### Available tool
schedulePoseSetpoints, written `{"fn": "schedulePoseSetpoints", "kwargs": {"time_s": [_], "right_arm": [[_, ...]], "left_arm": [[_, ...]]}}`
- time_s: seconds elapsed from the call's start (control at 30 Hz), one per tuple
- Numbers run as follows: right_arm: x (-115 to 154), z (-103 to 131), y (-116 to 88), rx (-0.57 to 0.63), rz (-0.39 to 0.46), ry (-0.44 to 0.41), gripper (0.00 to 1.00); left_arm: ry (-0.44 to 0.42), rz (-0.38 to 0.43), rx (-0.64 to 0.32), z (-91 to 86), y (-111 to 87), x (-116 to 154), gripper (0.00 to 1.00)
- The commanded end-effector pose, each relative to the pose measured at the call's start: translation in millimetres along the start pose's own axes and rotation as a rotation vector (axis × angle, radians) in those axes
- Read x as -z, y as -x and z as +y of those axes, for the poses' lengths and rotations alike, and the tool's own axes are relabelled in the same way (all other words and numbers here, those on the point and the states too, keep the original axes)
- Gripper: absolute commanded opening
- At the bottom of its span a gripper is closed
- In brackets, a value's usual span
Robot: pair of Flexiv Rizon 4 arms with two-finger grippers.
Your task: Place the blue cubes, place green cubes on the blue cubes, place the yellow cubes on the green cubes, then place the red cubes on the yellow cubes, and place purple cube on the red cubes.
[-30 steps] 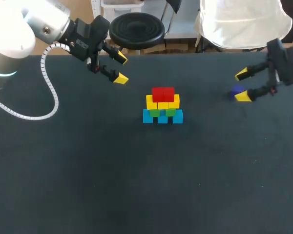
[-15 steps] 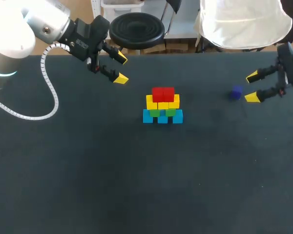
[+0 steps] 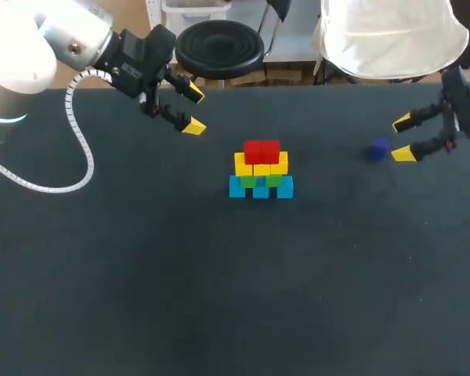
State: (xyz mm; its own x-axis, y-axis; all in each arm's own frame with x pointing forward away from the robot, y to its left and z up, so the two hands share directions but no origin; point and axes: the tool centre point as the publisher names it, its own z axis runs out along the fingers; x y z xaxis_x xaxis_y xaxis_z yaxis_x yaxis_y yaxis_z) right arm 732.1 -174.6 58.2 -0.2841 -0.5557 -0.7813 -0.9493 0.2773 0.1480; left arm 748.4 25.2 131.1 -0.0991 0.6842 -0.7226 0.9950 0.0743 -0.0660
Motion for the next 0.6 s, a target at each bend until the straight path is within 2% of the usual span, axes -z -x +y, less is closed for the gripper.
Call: {"fn": "schedulePoseSetpoints", "kwargs": {"time_s": [0.03,0.23,0.3,0.43,0.6], "right_arm": [[-10,-17,-10,0.012,-0.001,0.007,1.0],[-13,-32,-17,0.054,-0.034,-0.004,1.0],[-11,-35,-19,0.101,-0.067,-0.023,1.0],[-5,-40,-25,0.108,-0.078,-0.057,1.0],[-6,-46,-29,0.091,-0.079,-0.059,1.0]], "left_arm": [[-0.002,0.002,-0.001,1.1,-0.1,0,1.0],[-0.002,0.002,-0.001,1.1,-0.1,0,1.0],[-0.002,0.002,-0.001,1.1,-0.1,0,1.0],[-0.002,0.002,-0.001,1.1,-0.1,0,1.0],[-0.002,0.002,-0.001,1.1,-0.1,0,1.0]]}}
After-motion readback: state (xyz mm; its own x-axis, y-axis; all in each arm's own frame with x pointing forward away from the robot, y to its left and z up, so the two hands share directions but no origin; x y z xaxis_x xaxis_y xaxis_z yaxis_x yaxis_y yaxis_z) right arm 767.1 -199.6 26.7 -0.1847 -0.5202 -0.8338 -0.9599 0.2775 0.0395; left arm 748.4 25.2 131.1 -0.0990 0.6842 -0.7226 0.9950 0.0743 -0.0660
